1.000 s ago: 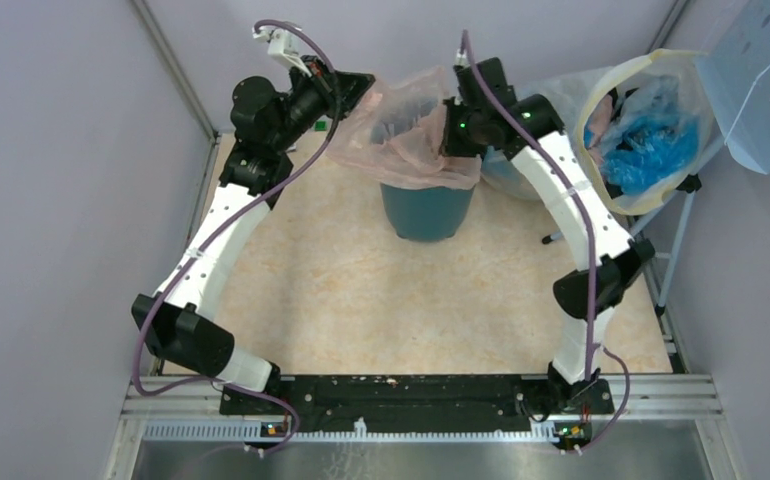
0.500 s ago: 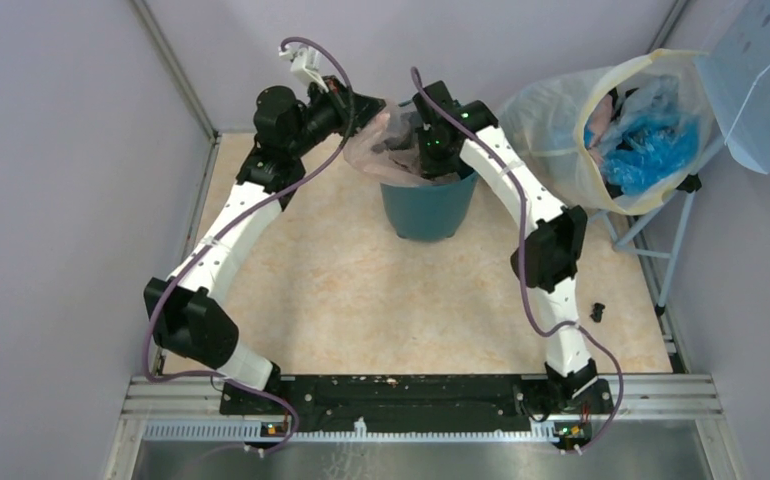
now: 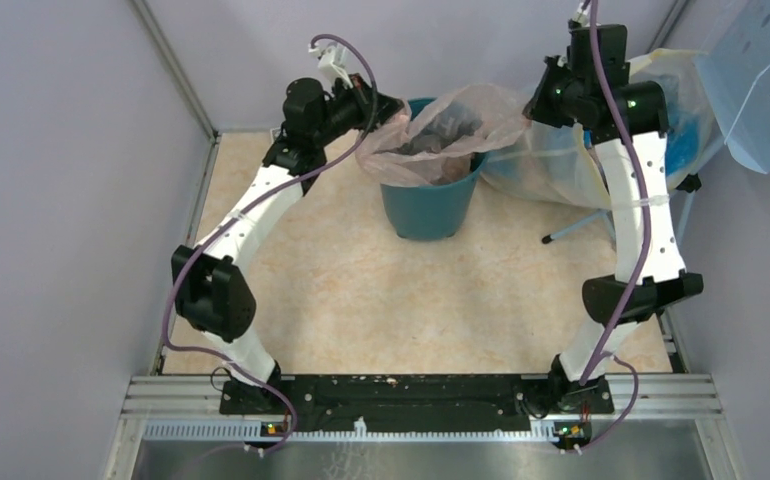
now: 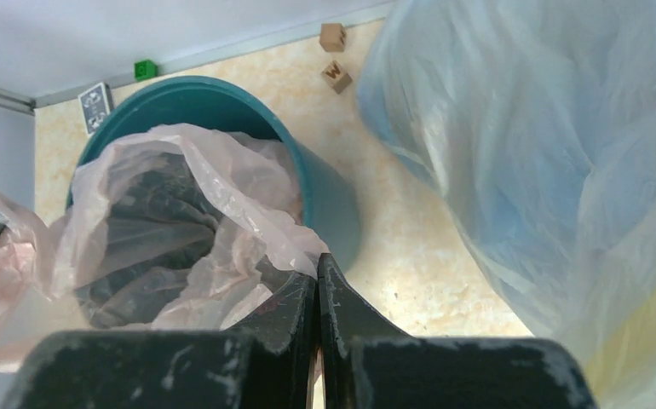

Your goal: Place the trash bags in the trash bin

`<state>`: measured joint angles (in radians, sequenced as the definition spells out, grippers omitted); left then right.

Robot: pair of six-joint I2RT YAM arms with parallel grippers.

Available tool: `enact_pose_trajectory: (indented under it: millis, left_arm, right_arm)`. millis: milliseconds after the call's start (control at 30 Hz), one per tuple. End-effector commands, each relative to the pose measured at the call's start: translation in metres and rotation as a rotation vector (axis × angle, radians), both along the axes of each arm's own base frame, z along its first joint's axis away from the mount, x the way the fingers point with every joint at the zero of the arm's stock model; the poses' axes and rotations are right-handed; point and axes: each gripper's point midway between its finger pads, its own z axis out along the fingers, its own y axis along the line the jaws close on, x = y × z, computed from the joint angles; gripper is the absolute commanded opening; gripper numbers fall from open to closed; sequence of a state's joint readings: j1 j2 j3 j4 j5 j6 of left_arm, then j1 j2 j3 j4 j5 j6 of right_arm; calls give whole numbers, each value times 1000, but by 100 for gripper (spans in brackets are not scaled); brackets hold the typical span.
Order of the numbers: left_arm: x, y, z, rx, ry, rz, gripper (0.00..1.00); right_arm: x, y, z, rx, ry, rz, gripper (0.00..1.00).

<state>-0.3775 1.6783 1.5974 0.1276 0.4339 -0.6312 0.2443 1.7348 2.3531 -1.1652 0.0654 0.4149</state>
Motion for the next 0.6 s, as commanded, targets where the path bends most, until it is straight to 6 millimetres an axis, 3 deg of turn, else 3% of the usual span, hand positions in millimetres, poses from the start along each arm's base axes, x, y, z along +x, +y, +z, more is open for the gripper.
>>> enact_pose_trajectory:
  millis: [0, 133, 200, 300, 567]
  left_arm:
    - [11, -15, 23, -25, -82, -34, 0]
    - [27, -36, -8, 17, -1, -72, 0]
    - [34, -49, -28, 53, 32, -93, 0]
    - [42, -58, -36, 72, 25, -87, 0]
    - [69, -49, 9, 82, -85, -13, 0]
  right_arm:
    - [1, -15, -16, 18, 72, -24, 0]
    - [4, -5, -5, 77, 50, 36, 0]
    - [4, 4, -13, 104, 86, 79, 0]
    - [0, 13, -29, 122, 151, 119, 0]
    - [-6, 10, -26, 95, 134, 142, 0]
